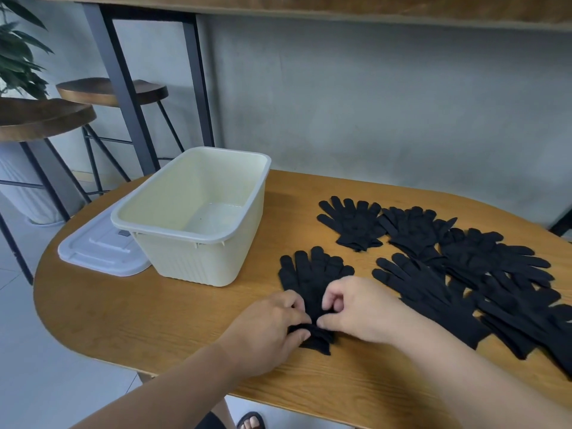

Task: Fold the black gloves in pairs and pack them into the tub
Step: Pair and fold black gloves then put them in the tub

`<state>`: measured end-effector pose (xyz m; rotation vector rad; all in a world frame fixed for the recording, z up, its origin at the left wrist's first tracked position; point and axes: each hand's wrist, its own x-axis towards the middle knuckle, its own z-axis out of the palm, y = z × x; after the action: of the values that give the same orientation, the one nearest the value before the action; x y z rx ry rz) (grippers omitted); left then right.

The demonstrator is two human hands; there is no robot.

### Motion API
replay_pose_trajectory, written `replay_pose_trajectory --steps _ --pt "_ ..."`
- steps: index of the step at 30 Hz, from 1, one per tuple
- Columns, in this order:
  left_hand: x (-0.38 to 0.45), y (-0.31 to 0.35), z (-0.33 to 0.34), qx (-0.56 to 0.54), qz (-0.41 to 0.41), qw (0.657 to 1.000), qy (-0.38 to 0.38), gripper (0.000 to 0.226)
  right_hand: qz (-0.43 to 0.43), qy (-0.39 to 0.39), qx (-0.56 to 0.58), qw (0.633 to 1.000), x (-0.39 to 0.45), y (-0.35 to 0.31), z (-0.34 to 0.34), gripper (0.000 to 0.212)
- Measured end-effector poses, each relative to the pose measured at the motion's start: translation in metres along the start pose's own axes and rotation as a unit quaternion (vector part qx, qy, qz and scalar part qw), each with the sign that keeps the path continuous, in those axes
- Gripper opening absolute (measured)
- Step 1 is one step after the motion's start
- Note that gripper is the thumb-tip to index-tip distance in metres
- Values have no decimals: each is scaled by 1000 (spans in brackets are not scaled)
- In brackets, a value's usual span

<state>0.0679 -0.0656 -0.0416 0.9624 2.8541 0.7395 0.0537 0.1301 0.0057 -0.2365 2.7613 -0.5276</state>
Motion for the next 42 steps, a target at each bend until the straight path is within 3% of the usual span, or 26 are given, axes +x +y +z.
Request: replay_pose_trajectory --steps 3,7,11,14,21,23,26,28,31,34,40,42 --pt "1 -1 0 -9 -3 1000 -8 28 -50 -33 -3 998 -5 1 14 43" --pt "4 -1 -3 -19 -15 1000 -17 30 -78 34 10 996 -6 2 18 21" --pt "4 -4 -7 -65 -45 995 -64 56 -99 97 -9 990 -9 2 18 18" --pt "5 -6 -9 -55 -42 994 -81 66 -108 76 -34 991 -11 2 28 29" --pt "1 -7 -8 -11 -8 997 -81 44 -129 31 -60 989 -23 9 37 52" --pt "1 -6 -7 -33 -23 997 -59 37 -137 42 -78 987 -25 8 36 46" --pt "15 -11 -9 -43 -81 993 77 23 -139 50 -82 986 -25 7 36 43" --pt "31 -18 -12 -9 -146 982 119 30 -129 45 -61 989 -23 7 34 42" --pt "55 -29 -12 19 -241 967 79 40 -116 47 -19 992 -20 8 29 30" --pt "70 -33 -12 -13 -296 954 53 29 -101 58 11 993 -20 12 26 20" --pt "84 -30 -15 -20 -304 950 67 21 -60 75 61 993 -19 16 30 5" --pt "92 -31 -14 -40 -292 952 82 29 -54 75 77 993 -19 18 32 4"
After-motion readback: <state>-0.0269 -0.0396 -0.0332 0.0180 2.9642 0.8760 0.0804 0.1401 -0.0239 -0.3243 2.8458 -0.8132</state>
